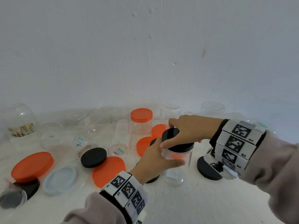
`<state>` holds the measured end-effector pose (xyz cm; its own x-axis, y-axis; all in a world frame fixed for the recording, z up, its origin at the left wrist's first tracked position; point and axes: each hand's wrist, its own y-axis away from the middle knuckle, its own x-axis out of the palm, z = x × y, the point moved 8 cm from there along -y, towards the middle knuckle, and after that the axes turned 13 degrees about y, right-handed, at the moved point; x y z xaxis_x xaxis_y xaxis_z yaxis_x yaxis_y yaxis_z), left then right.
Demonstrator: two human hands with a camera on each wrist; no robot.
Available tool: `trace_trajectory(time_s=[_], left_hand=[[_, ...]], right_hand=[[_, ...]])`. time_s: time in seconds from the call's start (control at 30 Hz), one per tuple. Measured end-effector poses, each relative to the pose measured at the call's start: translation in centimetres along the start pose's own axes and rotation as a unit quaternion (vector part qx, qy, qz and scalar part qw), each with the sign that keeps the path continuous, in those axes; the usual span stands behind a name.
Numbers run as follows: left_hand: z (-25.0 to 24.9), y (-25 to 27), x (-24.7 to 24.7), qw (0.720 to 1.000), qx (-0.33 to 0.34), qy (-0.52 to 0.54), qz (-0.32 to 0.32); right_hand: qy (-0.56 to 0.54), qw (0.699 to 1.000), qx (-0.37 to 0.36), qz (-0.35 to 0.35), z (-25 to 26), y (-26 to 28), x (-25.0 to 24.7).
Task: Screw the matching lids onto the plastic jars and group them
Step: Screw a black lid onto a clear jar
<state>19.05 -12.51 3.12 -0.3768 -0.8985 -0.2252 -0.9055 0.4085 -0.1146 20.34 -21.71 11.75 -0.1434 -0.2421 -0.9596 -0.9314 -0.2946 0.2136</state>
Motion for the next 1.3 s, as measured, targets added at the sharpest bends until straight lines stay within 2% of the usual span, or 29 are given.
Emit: trace_trajectory(time_s=[0.1, 0.17, 0.33, 0.6, 0.73, 0.87, 0.93, 1.13, 1.2, 1.3], left_hand=[[-0.3, 0.0, 0.1, 1.000, 0.004, -0.015, 0.001], [-0.4, 0.0, 0.1, 1.000, 0.005, -0.019, 0.004], [-0.3, 0.0, 0.2, 1.000, 0.006, -0.012, 0.005], [0.2, -0.2, 0.1, 1.000, -0.009, -0.004, 0.002], [-0.1, -0.1, 0.1, 1.000, -0.005, -0.015, 0.001], [-0.3, 0.0, 0.2, 1.000, -0.001, -0.007, 0.001], [-0.3, 0.0, 0.2, 1.000, 0.001, -0.009, 0.001], [0.1, 0.0, 0.3, 1.000, -0.010, -0.004, 0.005], [0.0, 0.1, 0.2, 1.000, -0.009, -0.007, 0.004], [-0.3, 0.2, 0.3, 1.000, 0.000, -0.002, 0.002]], right_hand=[[-0.033, 0.995, -0.058, 0.072, 0.3, 0.4, 0.3], [-0.028, 0.992, -0.082, 0.095, 0.5, 0.7, 0.2], [-0.033, 0.993, -0.091, 0.074, 0.4, 0.3, -0.4], [-0.004, 0.999, -0.010, 0.045, -0.4, -0.3, 0.3], [-0.023, 0.994, -0.056, 0.085, -0.2, 0.0, 0.0], [-0.026, 0.992, -0.093, 0.079, 0.2, 0.2, -0.5], [-0.027, 0.993, -0.092, 0.062, 0.1, 0.1, -0.6], [-0.007, 0.999, -0.025, 0.030, -0.4, -0.4, 0.0], [-0.014, 0.999, -0.033, 0.039, -0.4, -0.3, 0.0], [-0.030, 0.993, -0.087, 0.073, 0.1, 0.3, -0.1]])
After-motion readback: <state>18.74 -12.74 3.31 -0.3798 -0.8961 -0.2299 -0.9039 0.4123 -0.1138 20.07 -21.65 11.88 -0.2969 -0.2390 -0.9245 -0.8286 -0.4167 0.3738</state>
